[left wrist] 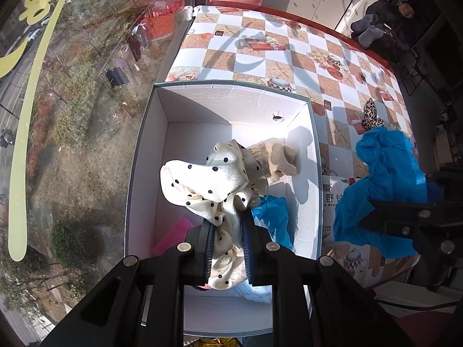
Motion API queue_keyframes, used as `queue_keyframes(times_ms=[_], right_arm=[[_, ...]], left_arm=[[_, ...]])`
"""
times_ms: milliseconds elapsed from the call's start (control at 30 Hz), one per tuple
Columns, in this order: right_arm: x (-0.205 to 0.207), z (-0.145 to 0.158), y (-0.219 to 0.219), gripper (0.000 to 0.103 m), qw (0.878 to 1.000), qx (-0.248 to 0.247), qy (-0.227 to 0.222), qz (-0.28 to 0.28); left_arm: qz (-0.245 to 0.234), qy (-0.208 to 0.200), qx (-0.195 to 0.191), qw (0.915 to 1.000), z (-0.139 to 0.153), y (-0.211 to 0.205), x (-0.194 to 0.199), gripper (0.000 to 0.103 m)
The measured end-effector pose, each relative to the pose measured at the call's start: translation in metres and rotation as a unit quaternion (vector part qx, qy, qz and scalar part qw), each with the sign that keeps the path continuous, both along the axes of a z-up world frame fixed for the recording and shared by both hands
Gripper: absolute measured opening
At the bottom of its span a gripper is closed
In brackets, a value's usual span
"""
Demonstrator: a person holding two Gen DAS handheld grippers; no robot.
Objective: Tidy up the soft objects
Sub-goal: 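Carry the polka-dot scrunchie and blue cloth over the white box with both grippers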
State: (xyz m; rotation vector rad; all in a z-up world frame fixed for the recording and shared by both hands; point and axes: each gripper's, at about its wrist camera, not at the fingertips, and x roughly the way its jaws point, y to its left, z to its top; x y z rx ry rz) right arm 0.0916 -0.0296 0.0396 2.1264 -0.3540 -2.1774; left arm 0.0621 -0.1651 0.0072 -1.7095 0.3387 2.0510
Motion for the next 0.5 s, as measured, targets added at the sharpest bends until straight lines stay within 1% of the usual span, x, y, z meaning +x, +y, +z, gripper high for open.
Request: queue_keyframes(times_ms=[500], right_arm=[[-0.022, -0.008, 0.008, 0.031, 1.0, 0.007, -0.002, 0.001]], left_arm=[[0.009, 0.006, 0.0, 0.9999, -0.004, 0.008, -0.016, 0.019]])
